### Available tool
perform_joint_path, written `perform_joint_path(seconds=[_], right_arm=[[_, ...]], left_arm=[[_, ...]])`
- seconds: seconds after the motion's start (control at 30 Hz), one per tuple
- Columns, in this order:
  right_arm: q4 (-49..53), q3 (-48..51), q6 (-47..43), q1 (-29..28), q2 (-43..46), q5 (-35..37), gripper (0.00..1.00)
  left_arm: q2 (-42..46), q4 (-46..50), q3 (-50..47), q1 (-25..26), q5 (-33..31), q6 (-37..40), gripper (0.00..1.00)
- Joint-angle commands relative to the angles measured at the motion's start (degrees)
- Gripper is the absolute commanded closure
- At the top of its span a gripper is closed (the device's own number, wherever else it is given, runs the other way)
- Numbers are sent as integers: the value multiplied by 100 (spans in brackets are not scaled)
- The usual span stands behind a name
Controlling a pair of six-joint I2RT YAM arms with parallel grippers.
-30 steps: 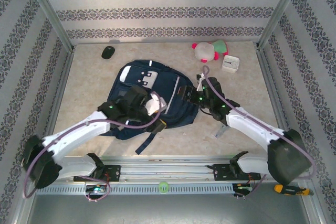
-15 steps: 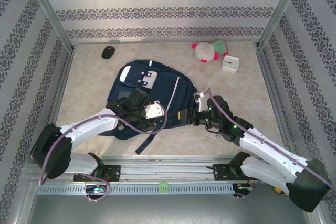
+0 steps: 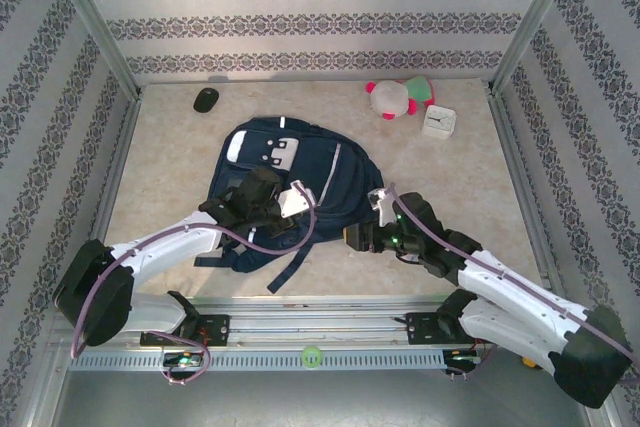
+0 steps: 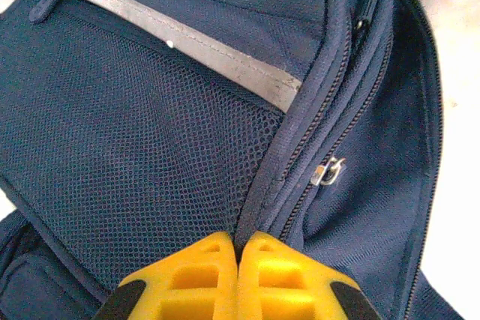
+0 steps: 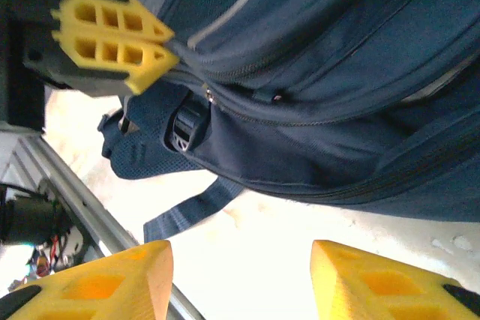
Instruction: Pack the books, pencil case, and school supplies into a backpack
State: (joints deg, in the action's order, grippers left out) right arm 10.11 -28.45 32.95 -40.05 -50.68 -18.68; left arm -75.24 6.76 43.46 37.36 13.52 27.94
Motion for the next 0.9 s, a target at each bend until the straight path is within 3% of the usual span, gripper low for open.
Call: perform_joint_path(seconds=[0.0, 0.1, 0.33, 0.4, 0.53, 0.7, 0.87], right_arm=[[-16, -298, -192, -269, -350, -270, 49], [-295, -390, 2, -497, -668, -180, 50], [-518, -288, 361, -809, -911, 994, 49], [-530, -185, 475, -715, -745, 1039, 48], [-559, -20, 623, -326, -298, 805, 47], [-400, 24, 573, 218, 55, 216, 46], [-338, -12, 502, 434, 119, -108, 46]], left_arm=[[58, -356, -16, -51, 537, -744, 100], [-101, -310, 76, -53, 690, -986, 100], [-372, 52, 322, -54, 931, -1081, 98], [-307, 106, 284, -54, 926, -739, 66], [-23, -487, 30, -32, 561, -127, 36], [-191, -662, 269, -36, 261, 717, 17], [-591, -125, 624, -29, 681, 1505, 9]])
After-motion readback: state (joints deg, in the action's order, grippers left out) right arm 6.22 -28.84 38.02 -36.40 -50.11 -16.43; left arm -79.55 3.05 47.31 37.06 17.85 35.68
